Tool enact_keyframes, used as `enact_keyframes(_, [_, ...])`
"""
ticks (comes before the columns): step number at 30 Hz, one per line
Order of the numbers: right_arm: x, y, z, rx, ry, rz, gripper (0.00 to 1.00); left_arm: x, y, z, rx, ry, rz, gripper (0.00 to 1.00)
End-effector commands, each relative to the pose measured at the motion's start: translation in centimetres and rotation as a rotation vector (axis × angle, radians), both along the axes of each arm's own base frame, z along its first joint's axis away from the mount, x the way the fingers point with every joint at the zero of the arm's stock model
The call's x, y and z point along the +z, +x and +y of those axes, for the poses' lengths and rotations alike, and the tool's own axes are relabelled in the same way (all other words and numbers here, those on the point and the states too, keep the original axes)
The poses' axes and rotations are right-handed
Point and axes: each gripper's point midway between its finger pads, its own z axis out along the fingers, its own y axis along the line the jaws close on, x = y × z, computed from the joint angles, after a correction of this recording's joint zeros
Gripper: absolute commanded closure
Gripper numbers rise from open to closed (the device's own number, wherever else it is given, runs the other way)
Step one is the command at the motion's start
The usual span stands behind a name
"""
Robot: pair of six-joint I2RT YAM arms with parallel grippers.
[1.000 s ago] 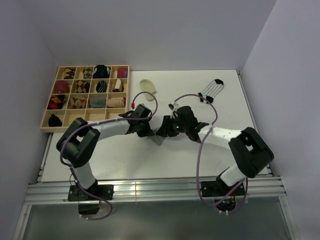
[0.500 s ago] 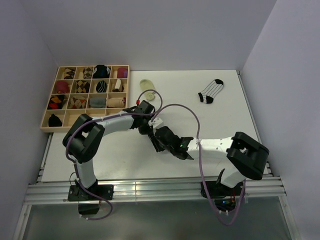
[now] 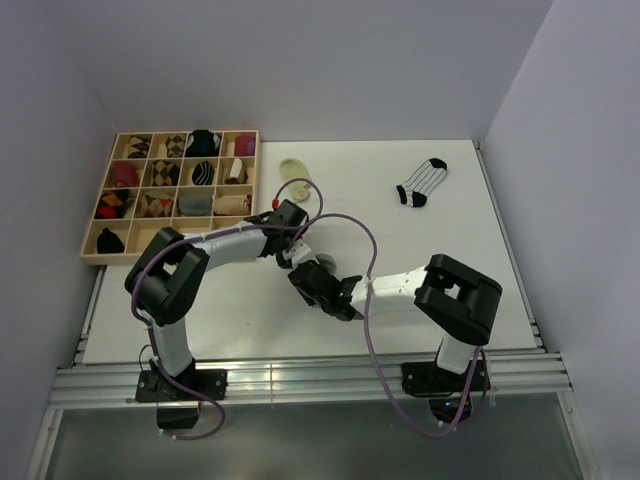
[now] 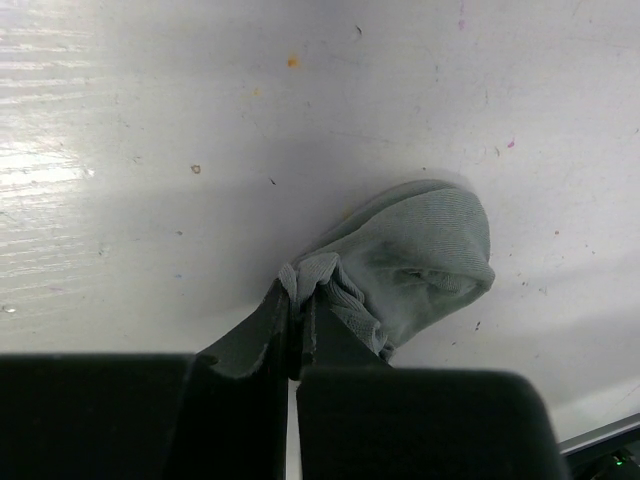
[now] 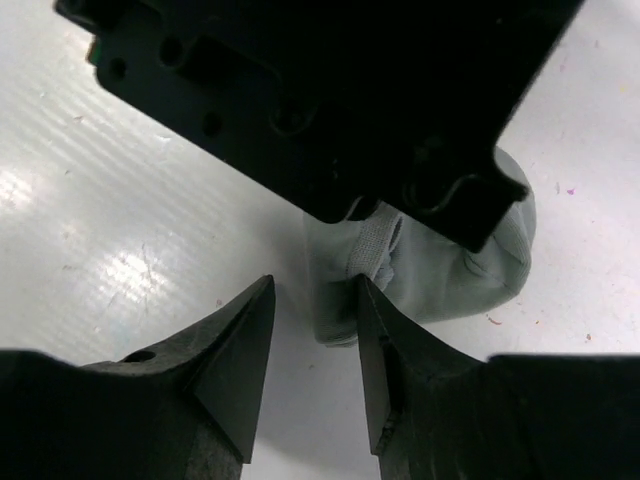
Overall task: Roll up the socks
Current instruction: Roll the sock at the center of the board.
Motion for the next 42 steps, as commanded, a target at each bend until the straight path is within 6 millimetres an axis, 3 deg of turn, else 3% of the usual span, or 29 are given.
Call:
enact_keyframes(1, [-0.1,1.1,0.7,-0.032,-0.024,-0.030,0.55,-0.4,-0.6,-0.2,-0.029,0.002,0.029,0.99])
enact_keyframes(4, [-1.2,1.3,-0.2,-0.072,-0.076,-0.027,0.65,-0.2,-0.6,-0.2,-0.033,-0.001,0.027,0.99])
enact_keyframes(5, [-1.5,1.4,-0.7,-0.092,-0.090,-0.020,0.71,-0.1,-0.6,-0.2,-0.033,-0.001,0.021,0.98])
enact_keyframes(6, [-1.8,1.4,-0.9,-0.101,-0.096,-0.011,0.84,0.1,-0.5,-0.3,-0.032,-0.006,0.017,0.97])
enact_keyframes(9, [-1.4,1.2,-1.1,-0.107,-0.055,0.021,1.00,0.6,-0.2,-0.2,-0.025,-0.006,-0.003,0.91])
enact_keyframes(13, [-0.9,0.5,-1.2,-0.086,0.041,0.123,1.00,1.9,0.6,0.1,0.004,-0.017,-0.046,0.73])
enact_keyframes(20, [1.6,-1.0,-0.9,-0.019,0.279,0.348,1.00,4.9,2.0,1.5,0.108,-0.051,-0.142,0.27])
enact_keyframes(22, [2.3,-1.6,-0.5,0.027,0.359,0.436,1.00,5.8,2.0,2.1,0.149,-0.073,-0.167,0.22])
enact_keyframes(26, [4.3,-1.9,0.1,0.088,0.539,0.573,1.00,7.2,2.0,3.2,0.199,-0.122,-0.210,0.18])
enact_keyframes(30, [5.1,-1.4,0.0,0.106,0.674,0.689,1.00,8.4,1.2,3.0,0.186,-0.191,-0.240,0.16])
enact_keyframes(37, [3.3,-0.7,-0.3,0.083,0.826,0.879,1.00,5.6,-1.7,2.2,0.153,-0.232,-0.153,0.18])
enact_keyframes(42, [1.5,-0.6,-0.4,0.054,0.867,0.935,1.00,4.3,-1.8,1.5,0.147,-0.237,-0.135,0.19])
